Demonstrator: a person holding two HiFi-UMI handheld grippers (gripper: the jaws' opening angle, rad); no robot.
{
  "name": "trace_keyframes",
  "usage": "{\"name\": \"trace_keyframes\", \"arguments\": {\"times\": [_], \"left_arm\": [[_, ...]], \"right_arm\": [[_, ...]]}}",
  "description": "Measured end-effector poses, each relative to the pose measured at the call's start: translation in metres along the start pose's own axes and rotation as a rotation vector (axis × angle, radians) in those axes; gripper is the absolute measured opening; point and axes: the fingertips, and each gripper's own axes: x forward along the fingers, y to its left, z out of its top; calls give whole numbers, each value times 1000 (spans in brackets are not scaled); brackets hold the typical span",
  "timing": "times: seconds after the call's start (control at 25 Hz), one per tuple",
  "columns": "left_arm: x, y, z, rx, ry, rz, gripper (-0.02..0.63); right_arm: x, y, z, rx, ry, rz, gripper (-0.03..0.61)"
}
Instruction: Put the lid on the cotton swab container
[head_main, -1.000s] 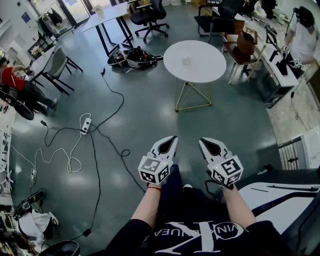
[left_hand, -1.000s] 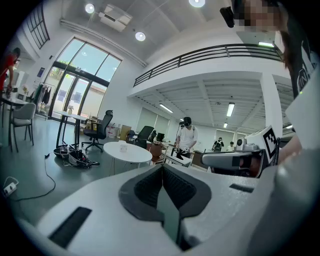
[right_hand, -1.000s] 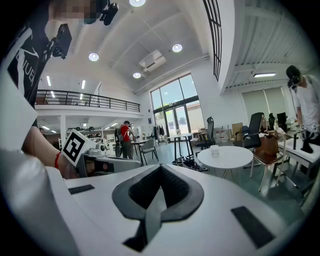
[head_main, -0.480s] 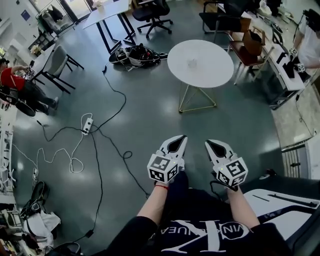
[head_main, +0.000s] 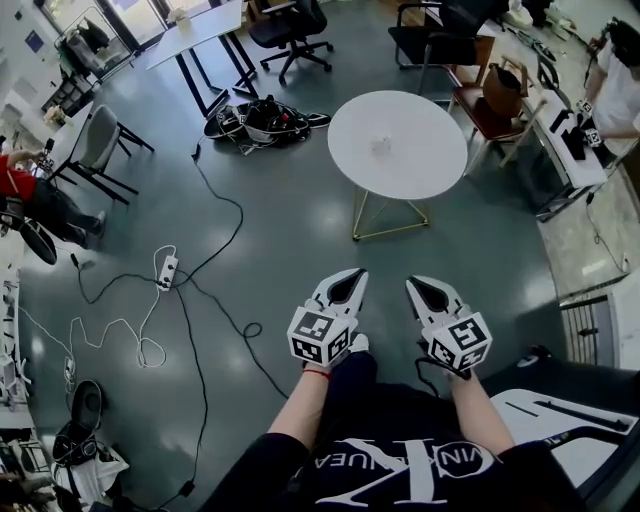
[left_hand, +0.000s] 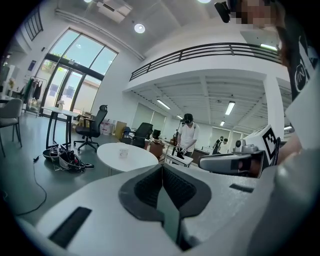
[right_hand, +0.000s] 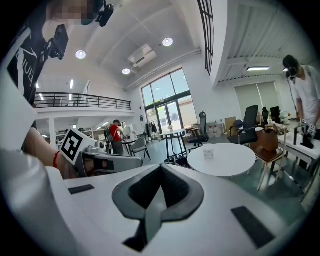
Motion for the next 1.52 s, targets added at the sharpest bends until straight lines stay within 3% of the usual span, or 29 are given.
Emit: {"name": "trace_keyframes", "arguments": {"times": [0.44,0.84,1.2,1.52], "left_arm": [[47,70,25,8,-4,-45,9],[85,84,31,-9,15,-80,9],[132,118,52,-19,1,-5,9],[200,143,65,-56,0,45,9]], "right_arm": [[76,-38,16,38,-21,-56,2],[99,-69,19,60,13,-62,2],[150,-112,37,36,37,43,2],[194,-176,53,36,87,121,2]]}}
